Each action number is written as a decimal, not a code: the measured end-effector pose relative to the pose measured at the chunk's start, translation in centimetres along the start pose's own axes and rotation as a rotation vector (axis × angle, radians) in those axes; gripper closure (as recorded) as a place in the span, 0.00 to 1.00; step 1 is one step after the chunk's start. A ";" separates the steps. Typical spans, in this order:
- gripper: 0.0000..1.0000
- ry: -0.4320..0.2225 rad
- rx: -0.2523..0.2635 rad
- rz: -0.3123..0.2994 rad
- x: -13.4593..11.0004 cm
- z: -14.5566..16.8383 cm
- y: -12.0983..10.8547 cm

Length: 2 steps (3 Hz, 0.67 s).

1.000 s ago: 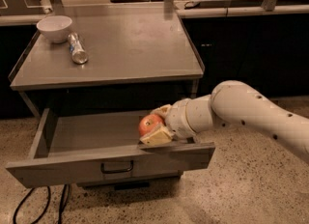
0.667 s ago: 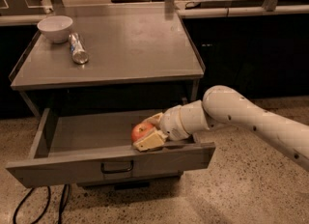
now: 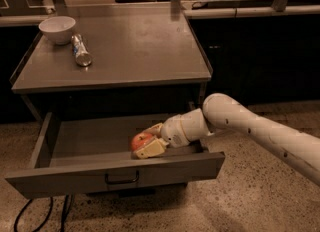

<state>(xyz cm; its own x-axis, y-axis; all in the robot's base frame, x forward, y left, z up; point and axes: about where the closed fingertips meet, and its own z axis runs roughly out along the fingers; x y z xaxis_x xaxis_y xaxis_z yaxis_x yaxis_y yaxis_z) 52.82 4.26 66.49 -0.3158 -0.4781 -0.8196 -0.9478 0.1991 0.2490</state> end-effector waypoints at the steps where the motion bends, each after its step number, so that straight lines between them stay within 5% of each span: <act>1: 1.00 -0.020 -0.052 0.035 0.7 1.4 -0.5; 2: 1.00 0.038 0.041 0.017 2.0 0.2 -0.4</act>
Offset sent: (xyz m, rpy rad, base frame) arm 0.0761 -0.0607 0.0755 -0.3021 -0.4842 -0.4534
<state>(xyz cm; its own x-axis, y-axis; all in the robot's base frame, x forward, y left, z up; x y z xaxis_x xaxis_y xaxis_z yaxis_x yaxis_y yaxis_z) 52.56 3.43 64.67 -0.3338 -0.5068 -0.7948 -0.9400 0.2416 0.2408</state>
